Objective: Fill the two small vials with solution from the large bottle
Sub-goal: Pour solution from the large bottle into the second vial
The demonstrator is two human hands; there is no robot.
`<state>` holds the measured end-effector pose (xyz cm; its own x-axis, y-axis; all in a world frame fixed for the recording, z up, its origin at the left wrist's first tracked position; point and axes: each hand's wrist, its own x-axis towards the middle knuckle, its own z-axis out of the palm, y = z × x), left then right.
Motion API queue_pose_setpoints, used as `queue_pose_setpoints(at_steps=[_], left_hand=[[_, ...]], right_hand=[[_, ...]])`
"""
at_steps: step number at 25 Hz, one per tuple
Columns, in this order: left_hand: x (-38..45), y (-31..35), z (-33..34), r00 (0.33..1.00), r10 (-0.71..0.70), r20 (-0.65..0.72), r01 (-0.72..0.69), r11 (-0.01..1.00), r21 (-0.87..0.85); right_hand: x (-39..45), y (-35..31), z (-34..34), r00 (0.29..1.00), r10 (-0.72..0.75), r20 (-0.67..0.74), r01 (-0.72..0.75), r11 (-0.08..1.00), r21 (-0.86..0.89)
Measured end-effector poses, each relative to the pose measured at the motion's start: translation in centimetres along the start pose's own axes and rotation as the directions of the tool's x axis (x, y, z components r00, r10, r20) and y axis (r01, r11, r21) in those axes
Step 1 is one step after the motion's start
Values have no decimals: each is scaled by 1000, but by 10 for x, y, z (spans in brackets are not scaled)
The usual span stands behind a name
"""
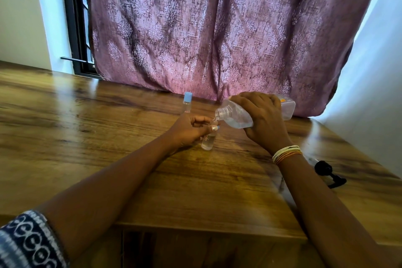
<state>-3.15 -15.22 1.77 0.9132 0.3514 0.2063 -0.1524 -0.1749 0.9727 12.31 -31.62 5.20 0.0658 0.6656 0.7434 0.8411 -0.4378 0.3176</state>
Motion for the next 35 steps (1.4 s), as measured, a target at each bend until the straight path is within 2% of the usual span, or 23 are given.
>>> queue_pose_setpoints(at_steps=[16,23,26,30,33,35], left_hand=[[5,-6,-2,1000,17,-21,-16,1000,26],[5,-6,-2,999,42,-16,-42,999,11],[7,-8,-2,999,51,-18,-51,999,15],[8,-10,-1,997,75,10,-75,997,1],[10,-13,-3,995,97,24,-97,995,-24],[12,-16,-3,995,98,31,-97,994,-53]], right_hand=[[0,-1,1,1000,-14,-9,15,1000,24],[-1,-4,1,1000,-3,12,2,997,76],[-1,-6,3,999,36,8,-37,983,179],[-2,-7,7,992,128,6,-117,882,457],[3,-9,0,966,259,7,-194,706,682],[8,-6,-2,924,380,43,-271,571,775]])
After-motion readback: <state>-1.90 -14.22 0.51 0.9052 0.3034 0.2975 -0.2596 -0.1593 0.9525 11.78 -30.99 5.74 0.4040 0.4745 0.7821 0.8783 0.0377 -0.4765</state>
